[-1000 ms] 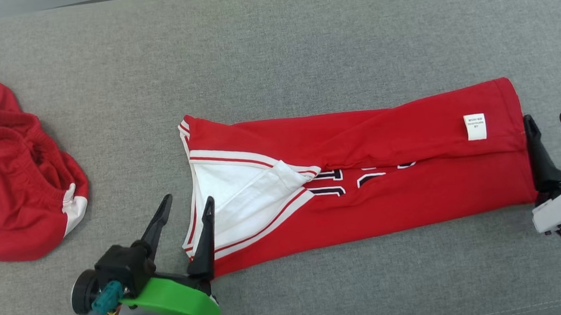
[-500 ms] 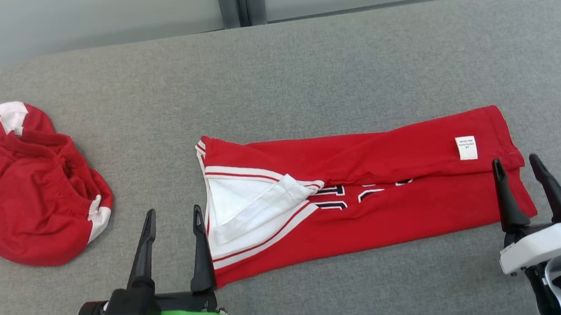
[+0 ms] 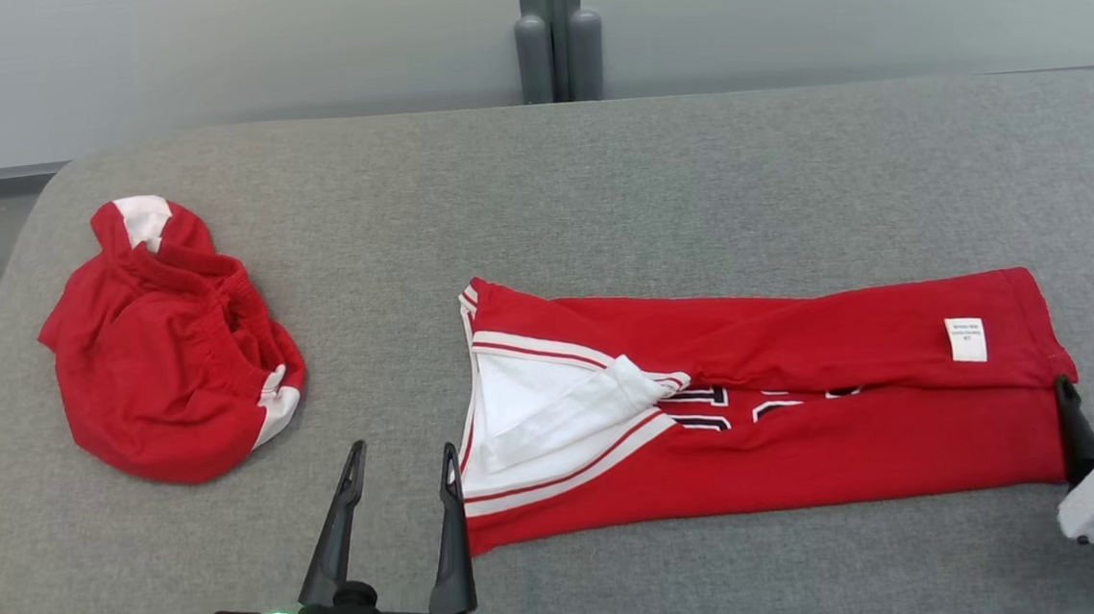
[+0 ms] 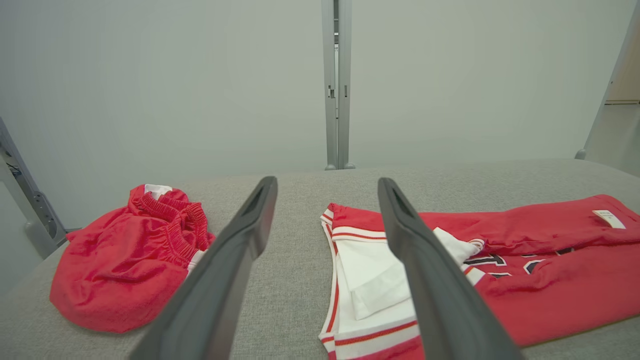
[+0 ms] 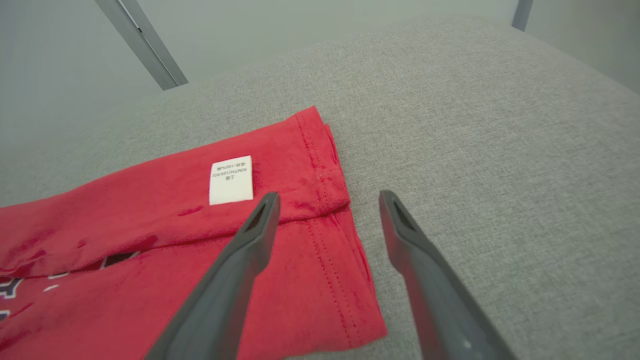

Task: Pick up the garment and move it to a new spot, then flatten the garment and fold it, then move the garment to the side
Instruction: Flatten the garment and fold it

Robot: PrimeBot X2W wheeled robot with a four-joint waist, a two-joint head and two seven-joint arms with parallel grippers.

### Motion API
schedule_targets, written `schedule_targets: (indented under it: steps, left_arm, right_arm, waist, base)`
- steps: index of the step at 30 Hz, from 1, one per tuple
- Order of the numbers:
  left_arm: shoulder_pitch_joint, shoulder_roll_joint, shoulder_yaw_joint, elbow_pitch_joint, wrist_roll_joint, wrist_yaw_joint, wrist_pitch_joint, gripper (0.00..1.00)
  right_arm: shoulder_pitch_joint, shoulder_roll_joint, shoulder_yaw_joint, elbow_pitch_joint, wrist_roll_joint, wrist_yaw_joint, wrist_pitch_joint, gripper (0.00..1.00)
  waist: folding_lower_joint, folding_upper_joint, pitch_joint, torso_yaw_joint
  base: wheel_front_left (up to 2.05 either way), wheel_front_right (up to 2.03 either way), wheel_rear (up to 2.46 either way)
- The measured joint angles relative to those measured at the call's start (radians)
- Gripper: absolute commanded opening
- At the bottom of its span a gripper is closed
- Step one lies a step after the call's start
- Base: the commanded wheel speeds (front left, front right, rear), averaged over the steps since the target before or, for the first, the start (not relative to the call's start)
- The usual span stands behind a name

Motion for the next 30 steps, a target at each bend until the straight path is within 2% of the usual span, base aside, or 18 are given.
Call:
schedule_targets:
  steps: [4, 9, 16, 17, 18, 19, 20, 26, 30]
  left_arm:
    - [-0.001, -0.009, -0.015, 0.002, 0.010, 0.000, 0.000, 1.00]
    - [-0.006, -0.012, -0.025, 0.004, 0.016, 0.008, 0.000, 1.00]
    - [-0.020, -0.014, -0.037, 0.003, 0.027, 0.016, 0.000, 1.00]
    - [-0.023, -0.014, -0.038, 0.003, 0.028, 0.019, 0.000, 1.00]
    - [-0.025, -0.014, -0.038, 0.002, 0.028, 0.020, 0.000, 1.00]
    - [-0.027, -0.014, -0.039, 0.001, 0.030, 0.020, 0.000, 1.00]
    - [-0.029, -0.015, -0.040, 0.001, 0.031, 0.021, 0.000, 1.00]
    - [-0.044, -0.015, -0.040, 0.002, 0.032, 0.024, 0.000, 1.00]
    - [-0.055, -0.015, -0.042, 0.003, 0.035, 0.023, 0.000, 1.00]
  right_arm:
    - [-0.046, -0.042, -0.014, 0.090, 0.039, 0.000, 0.060, 1.00]
    - [-0.090, -0.078, 0.015, 0.139, 0.060, 0.000, 0.085, 1.00]
    - [-0.132, -0.073, 0.069, 0.220, 0.082, 0.000, 0.109, 1.00]
    - [-0.137, -0.073, 0.081, 0.226, 0.086, 0.000, 0.114, 0.87]
    - [-0.143, -0.074, 0.090, 0.232, 0.093, -0.001, 0.119, 0.49]
    - [-0.147, -0.075, 0.100, 0.234, 0.099, -0.001, 0.123, 0.31]
    - [-0.149, -0.075, 0.111, 0.232, 0.108, -0.001, 0.126, 0.00]
    - [-0.153, -0.101, 0.155, 0.206, 0.153, 0.002, 0.102, 0.00]
    - [-0.164, -0.175, 0.168, 0.208, 0.135, 0.003, 0.075, 0.00]
  waist:
    - [0.0000, 0.0000, 0.006, 0.035]
    - [0.0000, 0.0000, 0.029, 0.063]
    - [0.0000, 0.0000, 0.066, 0.077]
    - [0.0000, 0.0000, 0.071, 0.077]
    - [0.0000, -0.0001, 0.076, 0.076]
    - [0.0000, 0.0000, 0.080, 0.076]
    - [0.0000, 0.0000, 0.085, 0.075]
    - [0.0000, -0.0001, 0.107, 0.064]
    - [0.0001, 0.0000, 0.123, 0.047]
  base:
    - [0.00, 0.00, 0.00]
    - [0.00, 0.00, 0.00]
    - [0.00, 0.00, 0.00]
    - [0.00, 0.00, 0.00]
    - [0.00, 0.00, 0.00]
    - [0.00, 0.00, 0.00]
    - [0.00, 0.00, 0.00]
    - [0.00, 0.00, 0.00]
    - [0.00, 0.00, 0.00]
